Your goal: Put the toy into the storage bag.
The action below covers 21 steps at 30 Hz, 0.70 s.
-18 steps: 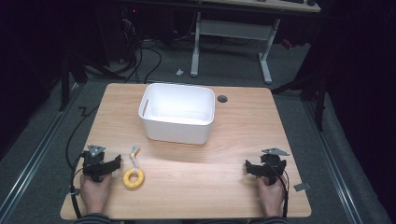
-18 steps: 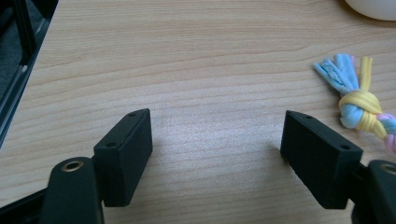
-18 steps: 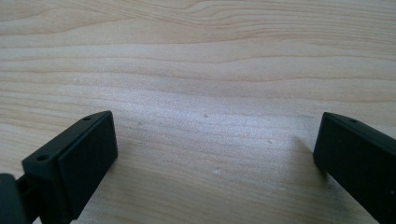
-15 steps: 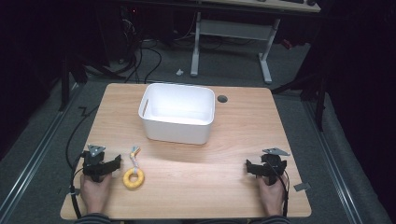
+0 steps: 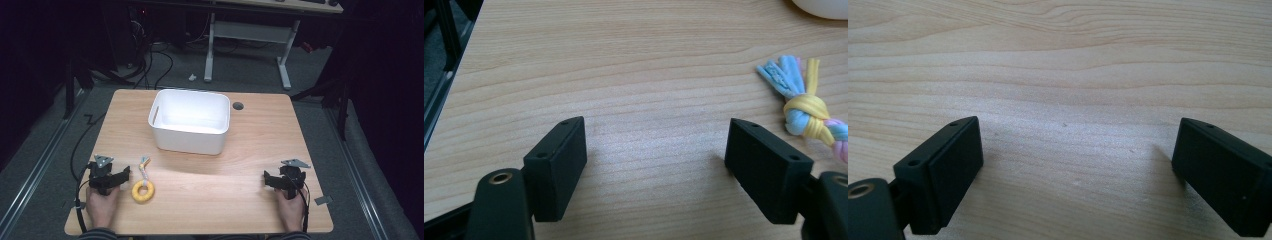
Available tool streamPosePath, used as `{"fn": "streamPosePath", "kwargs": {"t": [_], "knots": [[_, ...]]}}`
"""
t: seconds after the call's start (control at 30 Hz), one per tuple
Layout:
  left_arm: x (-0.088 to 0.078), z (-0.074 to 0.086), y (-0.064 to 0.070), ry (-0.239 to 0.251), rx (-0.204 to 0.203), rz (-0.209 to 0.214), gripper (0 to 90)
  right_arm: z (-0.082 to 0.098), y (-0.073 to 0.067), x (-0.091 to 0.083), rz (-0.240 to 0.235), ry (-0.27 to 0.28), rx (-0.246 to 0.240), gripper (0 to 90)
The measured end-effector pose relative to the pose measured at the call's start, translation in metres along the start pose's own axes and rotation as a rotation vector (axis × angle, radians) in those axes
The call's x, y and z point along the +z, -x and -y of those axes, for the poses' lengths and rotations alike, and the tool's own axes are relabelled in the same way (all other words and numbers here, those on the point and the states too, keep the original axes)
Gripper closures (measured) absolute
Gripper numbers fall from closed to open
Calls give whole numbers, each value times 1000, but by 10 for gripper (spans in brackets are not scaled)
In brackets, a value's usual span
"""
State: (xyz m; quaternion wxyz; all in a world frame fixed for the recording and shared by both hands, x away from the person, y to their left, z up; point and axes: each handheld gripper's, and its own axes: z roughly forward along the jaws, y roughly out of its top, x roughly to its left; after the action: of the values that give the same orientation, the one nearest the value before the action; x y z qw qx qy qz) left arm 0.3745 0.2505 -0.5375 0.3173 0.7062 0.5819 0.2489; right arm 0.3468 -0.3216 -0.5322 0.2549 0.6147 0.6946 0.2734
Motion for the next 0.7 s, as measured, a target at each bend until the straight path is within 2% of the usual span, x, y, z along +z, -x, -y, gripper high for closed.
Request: {"fn": "streamPosePath", "kwargs": {"t": [0.43, 0.7], "knots": [[-1, 1, -1, -3, 20, 20, 231, 1, -2, -2, -21, 19, -21, 143], [-1, 1, -2, -3, 21, 22, 241, 2, -2, -3, -21, 20, -22, 145]]}}
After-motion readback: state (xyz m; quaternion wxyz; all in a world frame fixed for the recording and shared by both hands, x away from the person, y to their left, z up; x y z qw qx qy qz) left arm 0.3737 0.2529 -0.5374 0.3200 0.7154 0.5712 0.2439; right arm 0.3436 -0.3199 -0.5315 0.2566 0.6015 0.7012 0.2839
